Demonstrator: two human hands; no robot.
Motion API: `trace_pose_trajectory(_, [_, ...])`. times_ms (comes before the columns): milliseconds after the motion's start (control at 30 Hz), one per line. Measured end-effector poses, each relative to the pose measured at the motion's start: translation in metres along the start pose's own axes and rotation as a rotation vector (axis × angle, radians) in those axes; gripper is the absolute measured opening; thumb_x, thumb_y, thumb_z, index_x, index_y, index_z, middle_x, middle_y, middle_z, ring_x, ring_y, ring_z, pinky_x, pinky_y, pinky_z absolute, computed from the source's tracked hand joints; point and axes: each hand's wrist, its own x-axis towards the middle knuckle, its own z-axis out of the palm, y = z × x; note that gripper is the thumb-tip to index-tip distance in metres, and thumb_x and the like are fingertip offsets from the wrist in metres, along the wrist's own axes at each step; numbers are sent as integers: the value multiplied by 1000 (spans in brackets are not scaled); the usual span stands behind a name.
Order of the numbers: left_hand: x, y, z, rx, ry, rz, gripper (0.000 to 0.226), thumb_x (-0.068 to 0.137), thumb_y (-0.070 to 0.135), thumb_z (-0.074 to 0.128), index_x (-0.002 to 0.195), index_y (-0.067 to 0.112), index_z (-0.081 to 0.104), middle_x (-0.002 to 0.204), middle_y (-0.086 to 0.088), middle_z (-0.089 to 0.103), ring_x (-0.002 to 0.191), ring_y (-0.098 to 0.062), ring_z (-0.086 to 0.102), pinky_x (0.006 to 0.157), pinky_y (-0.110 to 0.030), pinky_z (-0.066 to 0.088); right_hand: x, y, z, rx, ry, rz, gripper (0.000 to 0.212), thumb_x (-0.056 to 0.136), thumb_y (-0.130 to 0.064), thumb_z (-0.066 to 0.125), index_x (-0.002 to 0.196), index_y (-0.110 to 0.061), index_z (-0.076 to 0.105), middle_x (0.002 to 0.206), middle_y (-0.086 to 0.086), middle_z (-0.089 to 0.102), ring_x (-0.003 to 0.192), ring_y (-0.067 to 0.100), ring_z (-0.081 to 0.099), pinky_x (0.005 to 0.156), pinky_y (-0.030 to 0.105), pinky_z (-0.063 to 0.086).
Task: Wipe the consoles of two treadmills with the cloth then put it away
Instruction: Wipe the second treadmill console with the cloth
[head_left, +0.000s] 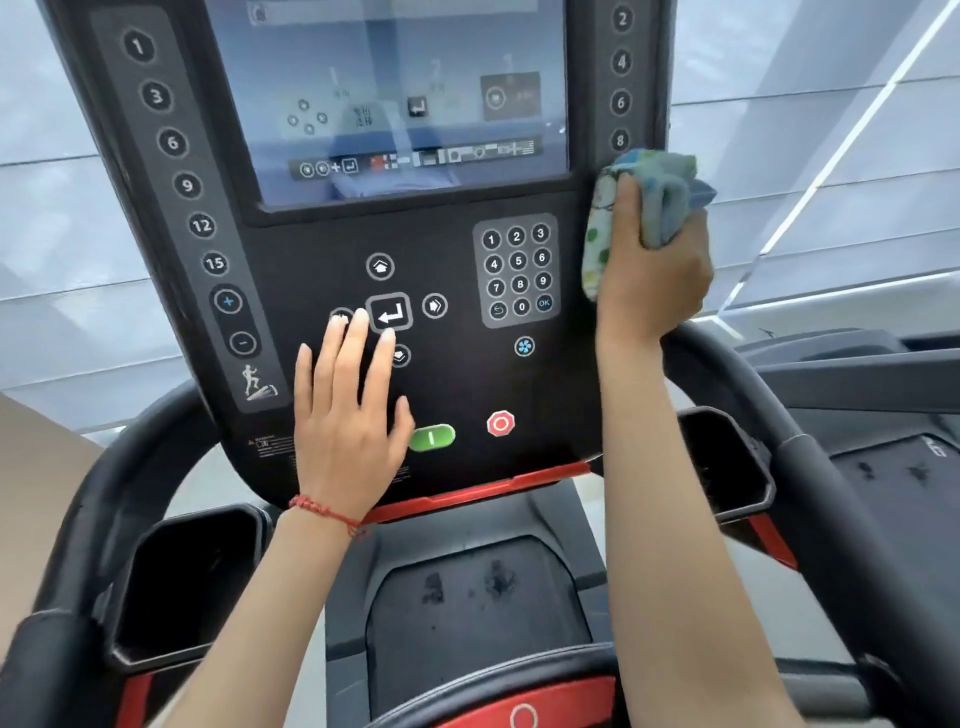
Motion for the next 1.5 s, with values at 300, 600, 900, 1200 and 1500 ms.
trace_pose_trajectory(300, [26, 51, 13, -54, 37, -11, 48, 87, 18, 56, 131, 0, 50, 139, -25, 42, 134, -37, 32, 110, -53, 23, -56, 45, -20, -57, -193, -630, 54, 82, -57, 51, 62, -7, 45, 52, 7, 47, 43, 18, 43, 39, 26, 33])
trace_pose_trajectory(600, [34, 52, 20, 17, 41, -10, 49, 86, 20, 56, 132, 2, 51, 140, -23, 42, 133, -36, 32, 111, -52, 23, -35, 60, -34, 74, -41, 6, 46, 72, -45, 63, 73, 1, 62, 64, 14, 66, 69, 16, 54, 62, 1, 30])
trace_pose_trajectory(900, [35, 53, 22, 32, 52, -13, 49, 86, 20, 56, 132, 4, 52, 140, -23, 42, 133, -37, 32, 112, -51, 22, 0, 24, -1, 93, -41, -118, 54, 70, -57, 59, 70, -3, 61, 61, 8, 65, 53, 17, 58, 53, 16, 36])
trace_pose_trajectory(1200, [37, 54, 17, 24, 27, -21, 50, 86, 21, 55, 132, 5, 50, 141, -21, 41, 134, -35, 33, 111, -51, 24, 86, -66, 50, 116, -139, -176, 48, 77, -59, 60, 82, -11, 61, 75, 0, 67, 64, 13, 53, 59, 22, 33])
trace_pose_trajectory(1500, [36, 55, 17, 20, 21, -28, 50, 86, 22, 51, 133, 7, 48, 142, -20, 41, 133, -35, 34, 111, -51, 24, 85, -61, 46, 91, -170, -194, 51, 79, -58, 59, 84, -7, 59, 78, 4, 66, 69, 19, 57, 60, 26, 34])
